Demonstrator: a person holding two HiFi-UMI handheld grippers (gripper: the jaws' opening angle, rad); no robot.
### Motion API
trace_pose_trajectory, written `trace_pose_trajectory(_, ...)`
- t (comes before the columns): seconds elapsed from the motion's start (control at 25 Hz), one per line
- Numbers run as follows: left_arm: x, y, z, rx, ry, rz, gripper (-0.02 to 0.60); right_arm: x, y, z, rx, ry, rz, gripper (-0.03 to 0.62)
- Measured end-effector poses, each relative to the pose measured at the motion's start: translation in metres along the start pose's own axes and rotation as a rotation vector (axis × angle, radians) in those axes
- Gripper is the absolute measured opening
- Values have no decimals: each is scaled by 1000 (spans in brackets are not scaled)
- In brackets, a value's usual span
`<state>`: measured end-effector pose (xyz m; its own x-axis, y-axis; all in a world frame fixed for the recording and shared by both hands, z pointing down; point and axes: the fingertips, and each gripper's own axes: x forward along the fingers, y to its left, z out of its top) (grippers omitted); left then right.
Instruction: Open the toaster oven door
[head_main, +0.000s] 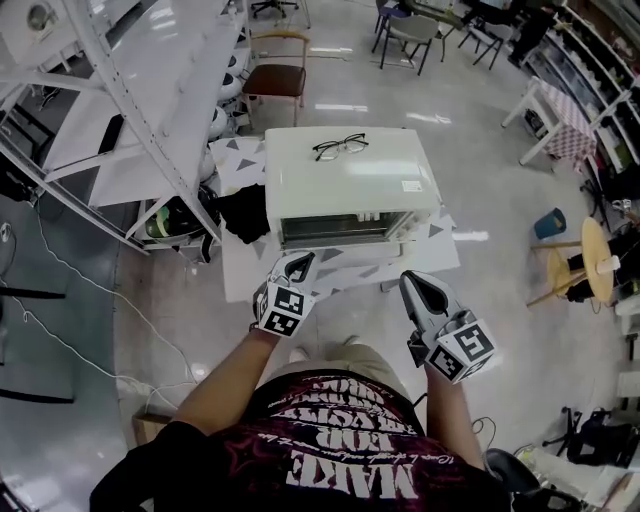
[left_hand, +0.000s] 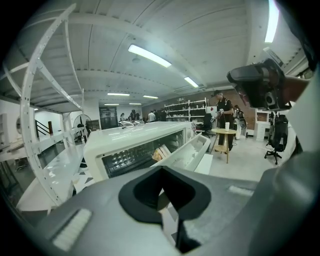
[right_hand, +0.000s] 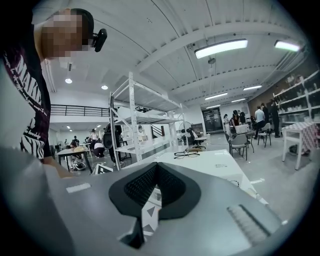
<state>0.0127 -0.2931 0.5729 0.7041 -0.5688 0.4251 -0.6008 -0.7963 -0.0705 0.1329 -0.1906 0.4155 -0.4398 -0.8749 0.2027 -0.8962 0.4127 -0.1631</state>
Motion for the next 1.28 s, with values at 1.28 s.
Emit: trace_pose_trajectory(1.28, -18, -78, -108, -183, 87, 99, 6, -51, -33, -26, 82, 46, 182, 28)
